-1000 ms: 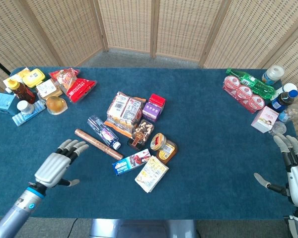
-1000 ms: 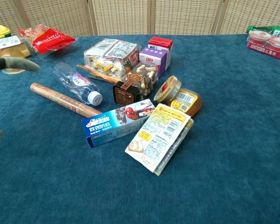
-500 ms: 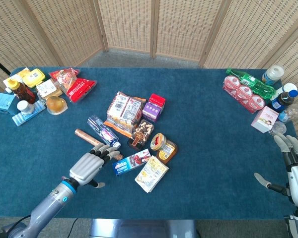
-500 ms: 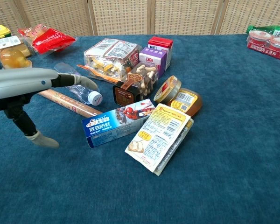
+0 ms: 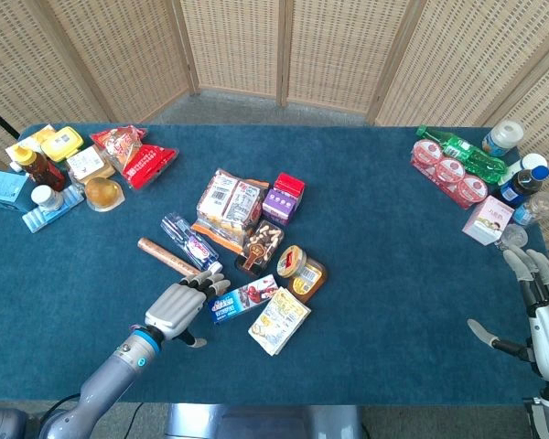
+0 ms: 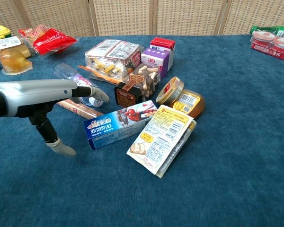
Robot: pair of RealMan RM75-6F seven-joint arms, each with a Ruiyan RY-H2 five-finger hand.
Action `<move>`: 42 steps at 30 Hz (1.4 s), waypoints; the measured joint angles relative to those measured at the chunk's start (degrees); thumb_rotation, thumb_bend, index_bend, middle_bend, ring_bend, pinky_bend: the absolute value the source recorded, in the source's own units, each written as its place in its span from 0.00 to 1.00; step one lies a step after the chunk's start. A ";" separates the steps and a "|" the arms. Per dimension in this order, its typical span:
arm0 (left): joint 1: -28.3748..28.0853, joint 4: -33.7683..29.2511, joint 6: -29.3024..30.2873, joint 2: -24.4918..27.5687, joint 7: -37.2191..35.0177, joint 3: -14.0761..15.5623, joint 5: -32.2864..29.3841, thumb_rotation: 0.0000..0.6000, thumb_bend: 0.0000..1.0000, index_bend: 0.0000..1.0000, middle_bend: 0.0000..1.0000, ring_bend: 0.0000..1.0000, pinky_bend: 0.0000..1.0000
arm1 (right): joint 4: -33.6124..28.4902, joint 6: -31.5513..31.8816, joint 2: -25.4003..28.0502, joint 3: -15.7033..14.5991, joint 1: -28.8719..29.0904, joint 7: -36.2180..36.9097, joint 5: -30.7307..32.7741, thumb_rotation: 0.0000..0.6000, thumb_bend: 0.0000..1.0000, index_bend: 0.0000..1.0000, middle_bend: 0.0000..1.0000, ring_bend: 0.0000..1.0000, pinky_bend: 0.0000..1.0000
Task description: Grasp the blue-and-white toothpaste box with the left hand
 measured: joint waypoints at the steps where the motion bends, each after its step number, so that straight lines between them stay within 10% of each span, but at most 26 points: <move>1: -0.77 0.15 0.21 -0.55 0.27 -0.24 -1.42 1.00 0.06 0.10 0.00 0.00 0.15 | 0.01 -0.01 0.00 0.00 0.01 0.00 0.00 1.00 0.00 0.00 0.00 0.00 0.00; 34: -20.91 2.70 7.99 -8.80 13.57 -3.20 -28.14 1.00 0.06 0.18 0.10 0.10 0.25 | -0.16 0.26 1.04 0.09 -0.13 3.01 0.33 1.00 0.00 0.00 0.00 0.00 0.00; 42: -25.02 5.67 9.97 -12.31 16.78 -3.62 -31.42 1.00 0.06 0.20 0.14 0.19 0.42 | -0.08 0.18 1.52 0.21 -0.15 4.42 0.75 1.00 0.00 0.00 0.00 0.00 0.00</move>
